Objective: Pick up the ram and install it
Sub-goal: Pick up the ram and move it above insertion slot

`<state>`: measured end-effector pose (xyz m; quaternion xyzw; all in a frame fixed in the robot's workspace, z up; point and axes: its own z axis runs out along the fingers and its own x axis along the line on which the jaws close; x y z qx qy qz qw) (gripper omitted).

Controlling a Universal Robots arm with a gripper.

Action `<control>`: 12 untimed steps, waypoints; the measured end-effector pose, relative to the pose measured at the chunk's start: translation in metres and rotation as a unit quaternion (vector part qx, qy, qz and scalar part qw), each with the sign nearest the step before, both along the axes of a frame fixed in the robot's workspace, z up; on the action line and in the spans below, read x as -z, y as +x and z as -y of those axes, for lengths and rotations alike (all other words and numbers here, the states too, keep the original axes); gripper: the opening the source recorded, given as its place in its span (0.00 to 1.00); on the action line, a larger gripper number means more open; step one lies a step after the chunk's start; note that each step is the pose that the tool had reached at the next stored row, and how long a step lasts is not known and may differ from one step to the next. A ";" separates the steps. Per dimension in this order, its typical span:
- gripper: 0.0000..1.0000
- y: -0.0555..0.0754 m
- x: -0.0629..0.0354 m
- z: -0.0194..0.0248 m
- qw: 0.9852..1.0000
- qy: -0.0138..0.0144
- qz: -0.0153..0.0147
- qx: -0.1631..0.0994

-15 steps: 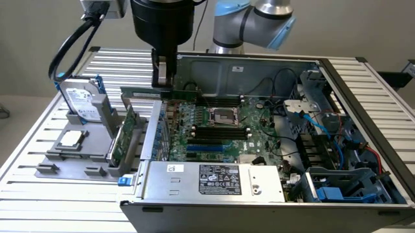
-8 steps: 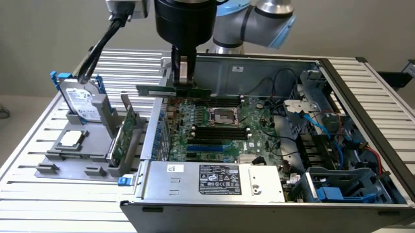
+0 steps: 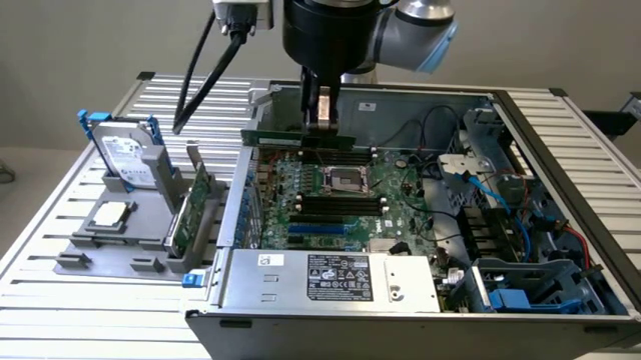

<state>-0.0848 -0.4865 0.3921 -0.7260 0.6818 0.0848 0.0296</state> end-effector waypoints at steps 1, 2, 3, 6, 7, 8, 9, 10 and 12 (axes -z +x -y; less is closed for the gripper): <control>0.13 0.003 0.0006 -0.0016 1.000 0.000 0.000 0.000; 0.13 0.006 0.0016 -0.0037 1.000 0.000 0.000 0.000; 0.13 0.009 0.0030 -0.0063 1.000 0.000 0.000 0.000; 0.13 0.014 0.0084 -0.0169 1.000 0.000 0.000 0.000; 0.13 0.015 0.0102 -0.0209 1.000 0.000 0.000 0.000; 0.13 0.017 0.0122 -0.0251 1.000 0.000 0.000 0.000; 0.13 0.018 0.0140 -0.0289 1.000 0.000 0.000 0.000; 0.13 0.020 0.0157 -0.0326 1.000 0.000 0.000 0.000; 0.13 0.024 0.0190 -0.0397 1.000 0.000 0.000 0.000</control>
